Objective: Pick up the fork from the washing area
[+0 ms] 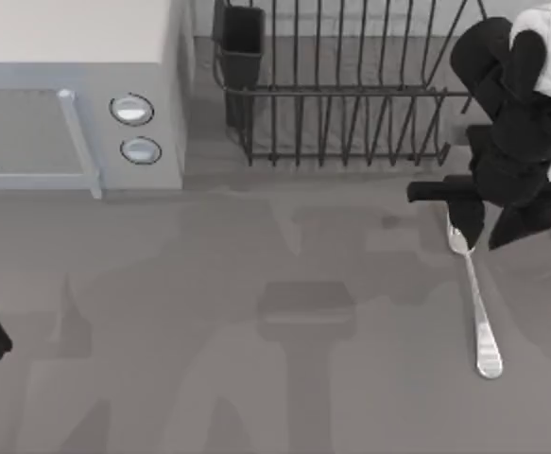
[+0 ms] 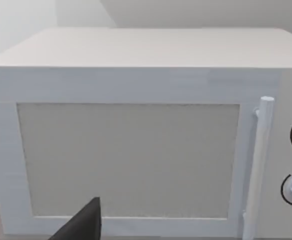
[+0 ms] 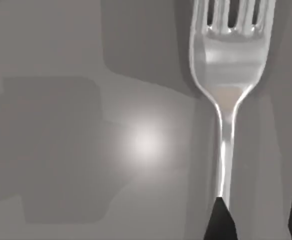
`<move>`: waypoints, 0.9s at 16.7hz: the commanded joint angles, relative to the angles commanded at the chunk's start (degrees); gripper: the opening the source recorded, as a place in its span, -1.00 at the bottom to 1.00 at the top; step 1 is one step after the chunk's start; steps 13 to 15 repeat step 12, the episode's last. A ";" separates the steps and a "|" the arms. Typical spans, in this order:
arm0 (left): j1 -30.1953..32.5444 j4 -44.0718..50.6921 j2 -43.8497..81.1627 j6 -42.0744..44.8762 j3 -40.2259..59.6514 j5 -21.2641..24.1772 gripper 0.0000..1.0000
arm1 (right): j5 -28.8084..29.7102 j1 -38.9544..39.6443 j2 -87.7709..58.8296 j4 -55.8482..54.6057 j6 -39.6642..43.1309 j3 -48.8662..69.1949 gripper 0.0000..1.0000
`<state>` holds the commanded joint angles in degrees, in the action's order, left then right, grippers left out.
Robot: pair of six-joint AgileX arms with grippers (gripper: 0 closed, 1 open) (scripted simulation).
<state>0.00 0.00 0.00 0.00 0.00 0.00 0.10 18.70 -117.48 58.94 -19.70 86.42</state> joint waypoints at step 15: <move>0.00 0.00 0.00 0.00 0.00 0.00 1.00 | 0.00 0.00 0.00 0.00 0.00 0.00 1.00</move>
